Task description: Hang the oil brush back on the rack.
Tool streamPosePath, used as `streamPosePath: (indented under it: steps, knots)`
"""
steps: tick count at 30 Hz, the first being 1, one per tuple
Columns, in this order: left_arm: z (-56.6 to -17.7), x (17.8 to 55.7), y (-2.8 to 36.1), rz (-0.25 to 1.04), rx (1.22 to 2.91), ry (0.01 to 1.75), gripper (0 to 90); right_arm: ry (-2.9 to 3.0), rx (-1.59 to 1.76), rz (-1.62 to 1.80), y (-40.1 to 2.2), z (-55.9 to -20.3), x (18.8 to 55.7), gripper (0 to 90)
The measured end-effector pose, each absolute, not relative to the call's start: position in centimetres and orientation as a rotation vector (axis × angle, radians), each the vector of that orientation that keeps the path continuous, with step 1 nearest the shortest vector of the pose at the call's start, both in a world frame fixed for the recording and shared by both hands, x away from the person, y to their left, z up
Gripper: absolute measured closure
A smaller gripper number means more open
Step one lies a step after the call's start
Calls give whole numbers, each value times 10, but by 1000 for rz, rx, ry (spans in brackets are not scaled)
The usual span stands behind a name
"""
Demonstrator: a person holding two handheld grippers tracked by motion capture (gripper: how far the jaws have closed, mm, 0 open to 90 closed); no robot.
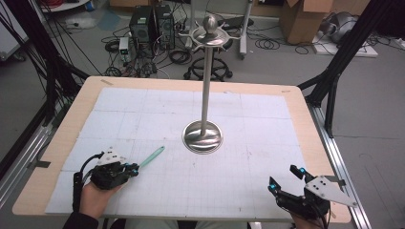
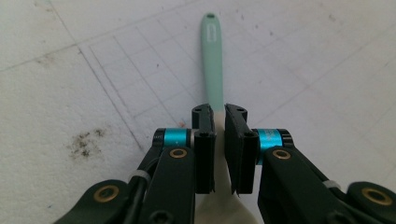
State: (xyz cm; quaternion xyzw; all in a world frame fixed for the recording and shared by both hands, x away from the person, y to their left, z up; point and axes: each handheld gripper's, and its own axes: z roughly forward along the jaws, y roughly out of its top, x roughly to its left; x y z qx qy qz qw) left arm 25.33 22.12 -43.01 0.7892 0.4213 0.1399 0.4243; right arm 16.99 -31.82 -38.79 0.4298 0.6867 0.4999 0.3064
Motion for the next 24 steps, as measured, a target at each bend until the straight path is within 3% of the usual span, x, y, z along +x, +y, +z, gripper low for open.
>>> streamPosePath:
  steps: [9,24]
  knots:
    - [-423,249,223,348,1897,1033,821,1818,1135,1333,-317,-387,170,186]
    - [-388,219,188,337,1766,790,820,1848,1070,1488,-296,-376,175,185]
